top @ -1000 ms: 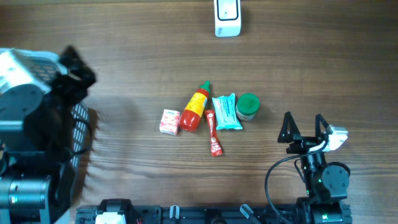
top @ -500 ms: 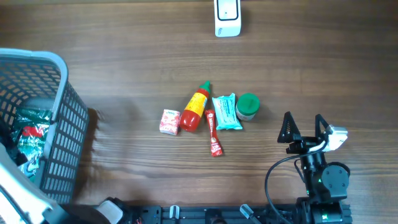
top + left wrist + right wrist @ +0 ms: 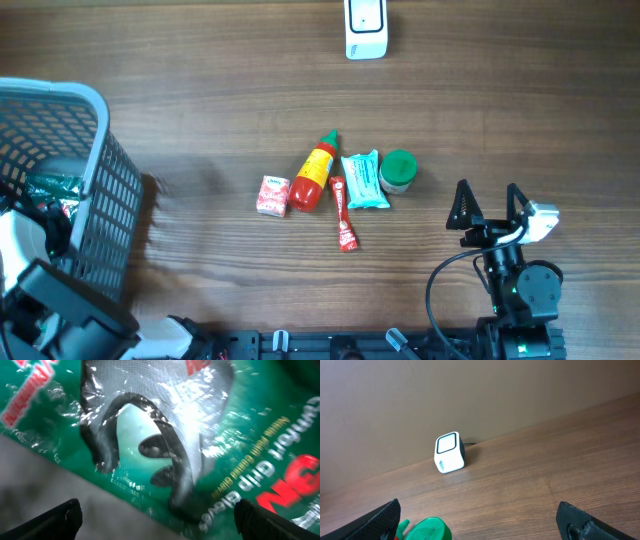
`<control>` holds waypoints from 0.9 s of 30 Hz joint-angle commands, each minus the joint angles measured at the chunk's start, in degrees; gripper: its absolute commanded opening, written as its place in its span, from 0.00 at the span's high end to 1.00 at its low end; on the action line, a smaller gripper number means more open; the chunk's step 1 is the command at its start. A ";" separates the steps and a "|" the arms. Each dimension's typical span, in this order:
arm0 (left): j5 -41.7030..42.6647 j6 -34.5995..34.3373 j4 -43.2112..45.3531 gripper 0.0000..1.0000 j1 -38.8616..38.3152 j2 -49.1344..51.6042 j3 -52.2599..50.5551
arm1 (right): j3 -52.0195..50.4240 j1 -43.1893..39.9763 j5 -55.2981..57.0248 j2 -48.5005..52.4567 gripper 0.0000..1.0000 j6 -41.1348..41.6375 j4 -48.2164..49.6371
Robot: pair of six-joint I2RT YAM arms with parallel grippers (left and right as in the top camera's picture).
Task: Scan the item barcode
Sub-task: 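Grasp the green 3M glove pack in the basket with left gripper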
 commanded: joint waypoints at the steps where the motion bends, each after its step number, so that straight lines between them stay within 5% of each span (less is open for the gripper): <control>1: -1.09 -4.63 1.01 0.00 0.37 5.01 -0.74 | -0.07 0.02 0.37 -0.26 0.00 -0.66 0.35; 9: -10.12 -12.96 1.99 0.03 0.37 11.23 -1.29 | -0.07 0.02 0.37 -0.26 0.00 -0.66 0.35; 10: -10.10 -12.96 2.64 0.16 0.37 12.72 -1.81 | -0.07 0.02 0.37 -0.26 0.00 -0.63 0.35; 11: -10.08 -12.94 3.39 0.53 0.37 14.64 -2.58 | -0.07 0.02 0.37 -0.26 0.00 -0.66 0.35; 13: -9.60 -11.54 3.41 0.96 0.37 16.24 -2.95 | -0.07 0.02 0.37 -0.26 0.00 -0.66 0.35; 19: 2.03 -3.34 3.39 0.96 0.37 5.03 -1.64 | -0.07 0.02 0.37 -0.26 0.00 -0.66 0.35; 23: 13.14 -0.90 3.65 0.96 0.37 -13.11 0.26 | -0.07 0.02 0.37 -0.26 0.00 -0.66 0.35; 27: 15.02 -0.87 3.65 0.96 0.37 -29.57 2.58 | -0.07 0.02 0.37 -0.26 0.00 -0.63 0.35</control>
